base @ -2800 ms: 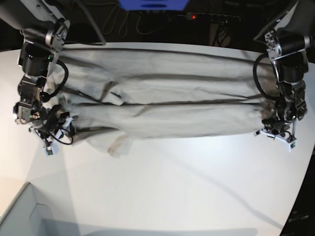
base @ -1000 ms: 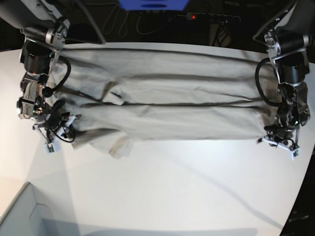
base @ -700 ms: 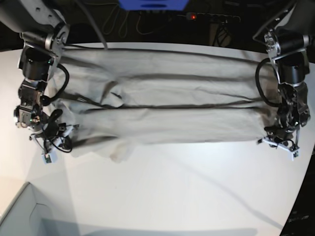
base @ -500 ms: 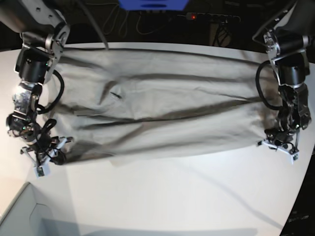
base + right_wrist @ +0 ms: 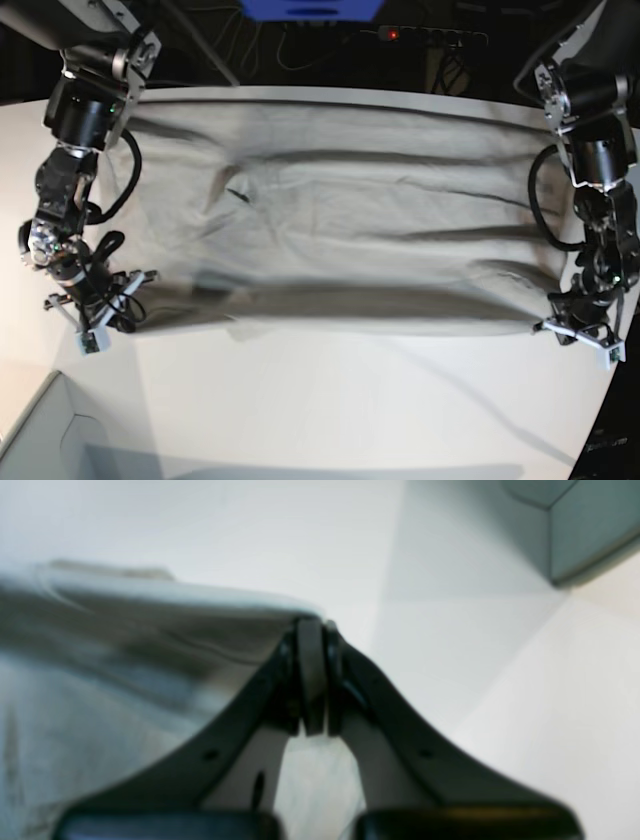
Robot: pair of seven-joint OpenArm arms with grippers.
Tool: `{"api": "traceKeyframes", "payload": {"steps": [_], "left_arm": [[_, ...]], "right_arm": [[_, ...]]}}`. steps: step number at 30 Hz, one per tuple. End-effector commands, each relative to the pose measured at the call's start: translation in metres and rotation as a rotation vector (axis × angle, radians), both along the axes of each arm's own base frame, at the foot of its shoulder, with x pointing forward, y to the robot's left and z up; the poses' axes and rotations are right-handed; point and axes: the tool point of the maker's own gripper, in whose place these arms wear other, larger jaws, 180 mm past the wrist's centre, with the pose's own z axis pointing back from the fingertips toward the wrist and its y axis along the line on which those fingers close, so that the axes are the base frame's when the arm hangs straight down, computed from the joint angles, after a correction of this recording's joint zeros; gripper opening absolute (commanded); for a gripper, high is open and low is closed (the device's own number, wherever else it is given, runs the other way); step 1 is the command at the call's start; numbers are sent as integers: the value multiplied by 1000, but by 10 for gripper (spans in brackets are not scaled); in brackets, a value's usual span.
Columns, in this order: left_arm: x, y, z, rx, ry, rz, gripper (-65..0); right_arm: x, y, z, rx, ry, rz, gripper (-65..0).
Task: Layout the t-shirt on the table in an organized manner, then fold the t-shirt properly
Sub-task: 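Lift the folded edge with both grippers and fold it over again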
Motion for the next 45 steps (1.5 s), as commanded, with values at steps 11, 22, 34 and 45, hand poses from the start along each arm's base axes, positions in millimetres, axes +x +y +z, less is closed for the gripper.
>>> {"api": "traceKeyframes", "payload": {"steps": [11,22,34,45], "left_arm": [[14,8,33,-82,-125,32,-650],[-21,-4,23,-118,-149,12,-650],[-66,-3,12,-74,-128,7,-650],[-94,10,7,-75,-125,64,-650]], "right_arm": [[-24,-2,18,1,-86,-46,-650],[-65,-10,-1,26,-47,-86,-650],[-97,-13,-6,56,-37,-90,-650],[-119,-11,-7,64,-26,-87,-650]]}}
